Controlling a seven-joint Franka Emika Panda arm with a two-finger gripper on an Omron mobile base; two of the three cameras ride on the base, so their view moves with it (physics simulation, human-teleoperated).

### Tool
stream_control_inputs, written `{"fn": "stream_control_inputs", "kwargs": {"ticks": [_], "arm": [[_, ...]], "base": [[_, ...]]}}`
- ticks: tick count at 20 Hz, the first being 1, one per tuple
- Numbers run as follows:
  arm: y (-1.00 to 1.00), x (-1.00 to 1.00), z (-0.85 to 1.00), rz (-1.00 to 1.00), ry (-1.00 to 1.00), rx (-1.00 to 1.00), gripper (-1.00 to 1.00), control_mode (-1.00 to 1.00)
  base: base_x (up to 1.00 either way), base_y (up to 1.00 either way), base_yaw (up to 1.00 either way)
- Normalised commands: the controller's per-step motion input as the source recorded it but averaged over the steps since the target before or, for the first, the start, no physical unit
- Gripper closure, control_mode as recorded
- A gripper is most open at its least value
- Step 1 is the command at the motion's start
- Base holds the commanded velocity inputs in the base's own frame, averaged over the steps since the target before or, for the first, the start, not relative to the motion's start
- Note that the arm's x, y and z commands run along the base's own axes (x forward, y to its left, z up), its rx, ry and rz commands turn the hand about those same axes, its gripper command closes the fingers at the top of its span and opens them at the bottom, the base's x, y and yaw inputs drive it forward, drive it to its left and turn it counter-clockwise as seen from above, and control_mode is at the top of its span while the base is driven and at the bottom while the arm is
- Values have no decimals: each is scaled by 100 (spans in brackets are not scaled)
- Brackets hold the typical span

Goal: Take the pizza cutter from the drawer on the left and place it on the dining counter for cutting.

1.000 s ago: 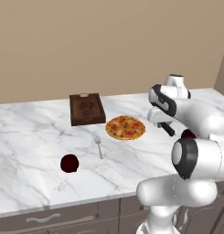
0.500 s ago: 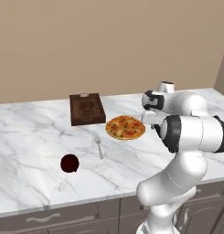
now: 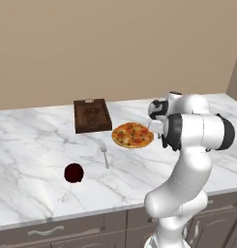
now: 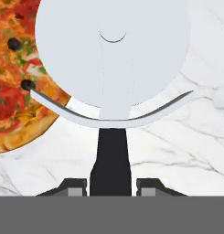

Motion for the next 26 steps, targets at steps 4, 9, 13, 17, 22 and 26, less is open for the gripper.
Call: {"fn": "stream_control_inputs", "kwargs": {"ticks": [4,9,13,17,22,26], "arm": [[0,29,-42,-9,0,0,100,-100],[0,29,-36,-6,0,0,100,-100],[-1,12,-25,0,0,0,100,-100],[0,9,-22,0,0,0,100,-100],[0,2,-7,0,0,0,100,-100],[0,0,0,0,0,0,-100,-100]], "base": [[0,0,0],[0,0,0],[0,0,0],[0,0,0],[0,0,0],[0,0,0]]}}
